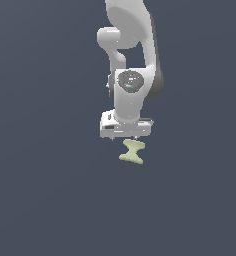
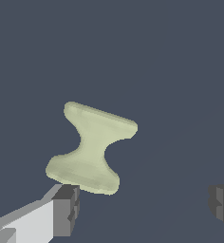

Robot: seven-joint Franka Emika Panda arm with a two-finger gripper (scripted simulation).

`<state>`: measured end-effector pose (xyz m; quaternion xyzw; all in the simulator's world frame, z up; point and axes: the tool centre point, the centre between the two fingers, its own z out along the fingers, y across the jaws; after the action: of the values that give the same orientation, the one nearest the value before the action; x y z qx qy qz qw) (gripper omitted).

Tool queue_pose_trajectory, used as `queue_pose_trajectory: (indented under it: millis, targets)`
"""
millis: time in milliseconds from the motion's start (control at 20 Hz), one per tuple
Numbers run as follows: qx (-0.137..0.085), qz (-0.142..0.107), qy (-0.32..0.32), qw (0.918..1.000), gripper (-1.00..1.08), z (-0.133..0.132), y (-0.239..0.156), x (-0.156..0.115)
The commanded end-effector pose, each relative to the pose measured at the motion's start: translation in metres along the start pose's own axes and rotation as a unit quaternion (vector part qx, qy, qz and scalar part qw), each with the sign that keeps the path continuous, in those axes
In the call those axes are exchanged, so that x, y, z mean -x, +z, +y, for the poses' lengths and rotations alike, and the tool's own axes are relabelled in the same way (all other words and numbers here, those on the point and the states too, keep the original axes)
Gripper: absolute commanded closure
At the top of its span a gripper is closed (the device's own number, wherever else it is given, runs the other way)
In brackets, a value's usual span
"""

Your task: Pick up the object and move it to a goal position.

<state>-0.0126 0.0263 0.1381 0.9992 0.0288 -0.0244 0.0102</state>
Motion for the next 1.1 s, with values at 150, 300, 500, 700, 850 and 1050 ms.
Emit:
queue_pose_trajectory:
  millis: [150,300,500,700,850,1050]
  targets:
    - [-0.003,0.005,0.034,0.9994,-0.92,-0.012,0.016,-0.002]
    - [-0.005,0.009,0.060,0.9981,-0.92,-0.020,0.028,-0.003]
    - [-0.008,0.015,0.096,0.9952,-0.92,-0.032,0.044,-0.003]
    - [-0.010,0.019,0.124,0.9921,-0.92,-0.041,0.056,-0.003]
    - [-0.012,0.021,0.138,0.9901,-0.92,-0.046,0.063,-0.003]
    - [-0.013,0.023,0.150,0.9884,-0.92,-0.049,0.068,-0.003]
